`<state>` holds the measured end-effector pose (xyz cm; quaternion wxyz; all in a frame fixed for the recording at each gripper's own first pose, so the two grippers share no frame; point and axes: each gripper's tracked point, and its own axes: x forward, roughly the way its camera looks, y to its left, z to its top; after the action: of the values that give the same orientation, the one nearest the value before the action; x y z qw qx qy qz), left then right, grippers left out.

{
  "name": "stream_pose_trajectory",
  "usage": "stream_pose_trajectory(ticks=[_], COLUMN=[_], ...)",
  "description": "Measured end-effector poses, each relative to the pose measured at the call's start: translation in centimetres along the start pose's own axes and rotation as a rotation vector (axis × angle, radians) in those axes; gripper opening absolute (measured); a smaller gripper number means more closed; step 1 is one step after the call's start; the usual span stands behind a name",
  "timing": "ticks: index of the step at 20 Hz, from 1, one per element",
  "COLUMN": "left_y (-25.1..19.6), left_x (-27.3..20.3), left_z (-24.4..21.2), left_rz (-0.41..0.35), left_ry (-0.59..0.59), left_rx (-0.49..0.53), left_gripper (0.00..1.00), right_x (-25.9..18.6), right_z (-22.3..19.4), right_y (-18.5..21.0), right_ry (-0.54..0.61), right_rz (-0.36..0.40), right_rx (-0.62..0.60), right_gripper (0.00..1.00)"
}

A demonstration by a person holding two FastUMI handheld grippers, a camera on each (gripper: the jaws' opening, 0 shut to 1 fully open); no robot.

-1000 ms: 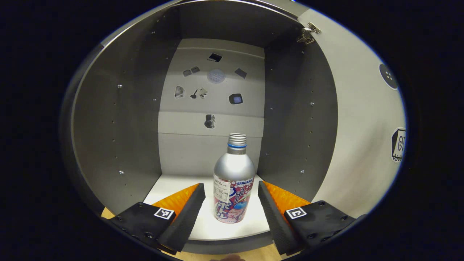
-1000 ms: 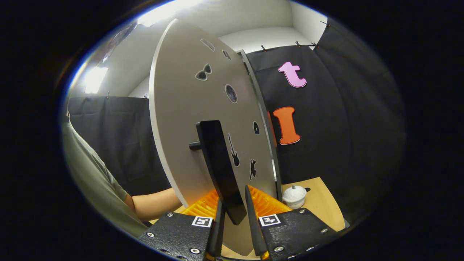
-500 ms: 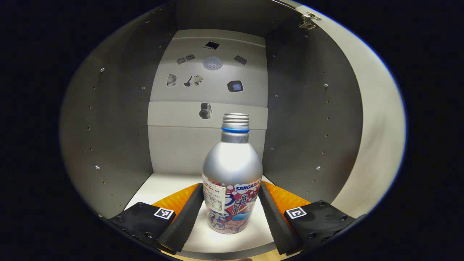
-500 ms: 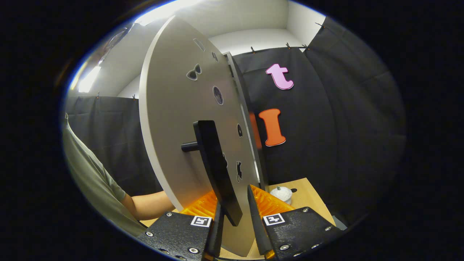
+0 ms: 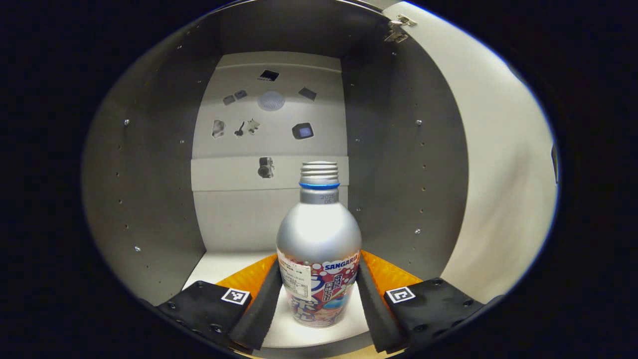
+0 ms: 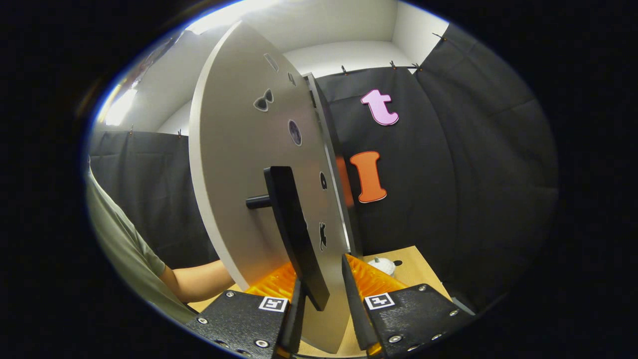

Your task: Open the cabinet door with the right hand, grasp the bottle in the cabinet with the left hand and place it on the coaster, then close the cabinet door with the right hand.

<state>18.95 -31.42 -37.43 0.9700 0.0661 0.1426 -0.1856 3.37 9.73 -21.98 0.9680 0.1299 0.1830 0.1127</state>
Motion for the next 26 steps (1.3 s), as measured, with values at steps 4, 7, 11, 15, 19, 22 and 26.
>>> stream_pose_trajectory(ticks=[4, 7, 11, 15, 19, 22, 26], left_y=[0.3, 1.6, 4.1, 6.3, 8.2, 9.1, 12.1], left_x=[-3.1, -5.6, -9.5, -13.6, -17.4, -20.1, -23.3], left_z=[0.6, 0.7, 0.7, 0.5, -0.1, -1.5, -3.5], left_rz=[-0.013, -0.002, 0.039, 0.078, 0.118, 0.123, 0.180], left_ry=[-0.001, 0.005, -0.011, -0.035, -0.068, -0.067, -0.072], left_rx=[-0.009, -0.025, -0.034, -0.015, 0.014, 0.007, -0.051], left_gripper=[0.82, 0.84, 0.86, 0.86, 0.86, 0.86, 0.84], right_x=[-0.2, -0.4, -0.8, -1.2, -1.0, -1.1, -1.0], right_z=[0.1, 0.2, 0.4, 0.4, 0.5, 0.6, 0.7], right_y=[-0.5, -0.6, -1.1, -1.4, -1.5, -1.5, -1.5], right_ry=[-0.007, -0.014, -0.022, -0.030, -0.032, -0.032, -0.041], right_rz=[-0.024, -0.045, -0.081, -0.123, -0.146, -0.159, -0.179], right_rx=[-0.014, -0.047, -0.085, -0.080, -0.088, -0.100, -0.119], right_gripper=[0.50, 0.52, 0.57, 0.58, 0.51, 0.58, 0.65])
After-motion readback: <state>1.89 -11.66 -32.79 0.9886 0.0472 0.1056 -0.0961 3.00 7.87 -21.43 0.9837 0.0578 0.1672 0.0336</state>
